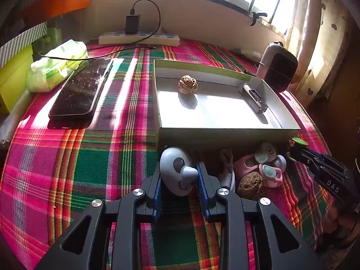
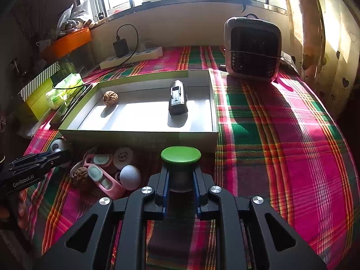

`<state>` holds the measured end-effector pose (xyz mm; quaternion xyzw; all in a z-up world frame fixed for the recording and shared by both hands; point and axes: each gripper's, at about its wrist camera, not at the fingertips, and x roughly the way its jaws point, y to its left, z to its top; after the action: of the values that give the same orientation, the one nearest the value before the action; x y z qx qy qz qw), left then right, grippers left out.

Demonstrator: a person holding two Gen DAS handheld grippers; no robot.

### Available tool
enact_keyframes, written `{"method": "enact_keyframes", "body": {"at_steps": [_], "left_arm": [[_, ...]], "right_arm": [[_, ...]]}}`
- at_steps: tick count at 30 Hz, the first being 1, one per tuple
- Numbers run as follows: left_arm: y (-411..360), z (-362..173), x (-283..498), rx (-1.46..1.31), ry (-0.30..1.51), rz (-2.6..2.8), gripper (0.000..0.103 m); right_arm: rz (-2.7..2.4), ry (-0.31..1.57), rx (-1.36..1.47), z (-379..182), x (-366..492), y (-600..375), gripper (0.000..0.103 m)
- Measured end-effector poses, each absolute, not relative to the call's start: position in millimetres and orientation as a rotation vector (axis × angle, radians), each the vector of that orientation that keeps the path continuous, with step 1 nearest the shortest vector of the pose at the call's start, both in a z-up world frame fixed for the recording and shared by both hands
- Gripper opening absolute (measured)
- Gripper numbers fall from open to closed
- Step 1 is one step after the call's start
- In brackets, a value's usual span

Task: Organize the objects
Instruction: 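Carry lamp and face toy over the box and lower them inside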

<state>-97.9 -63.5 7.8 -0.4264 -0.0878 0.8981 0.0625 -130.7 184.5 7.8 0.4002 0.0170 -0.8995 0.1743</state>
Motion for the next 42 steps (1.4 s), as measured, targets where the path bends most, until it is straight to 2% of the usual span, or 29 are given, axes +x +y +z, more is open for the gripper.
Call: {"method": "enact_keyframes", "body": {"at_steps": [14, 27, 42], "left_arm": [[-61, 17, -96, -1.257, -0.231, 2.726, 0.026], [-59, 40, -95, -1.181, -0.287, 2.689, 0.026], [-53, 46, -123, -1.172, -0.252, 2.689, 0.026]], "right_arm": [[-2.559, 0.04, 1.107, 13, -127, 185, 0.018], [-2.535, -0.013, 1.06, 30, -128, 186, 0.018], [-2.468, -0.031, 1.027, 45, -160, 166, 0.018]]}}
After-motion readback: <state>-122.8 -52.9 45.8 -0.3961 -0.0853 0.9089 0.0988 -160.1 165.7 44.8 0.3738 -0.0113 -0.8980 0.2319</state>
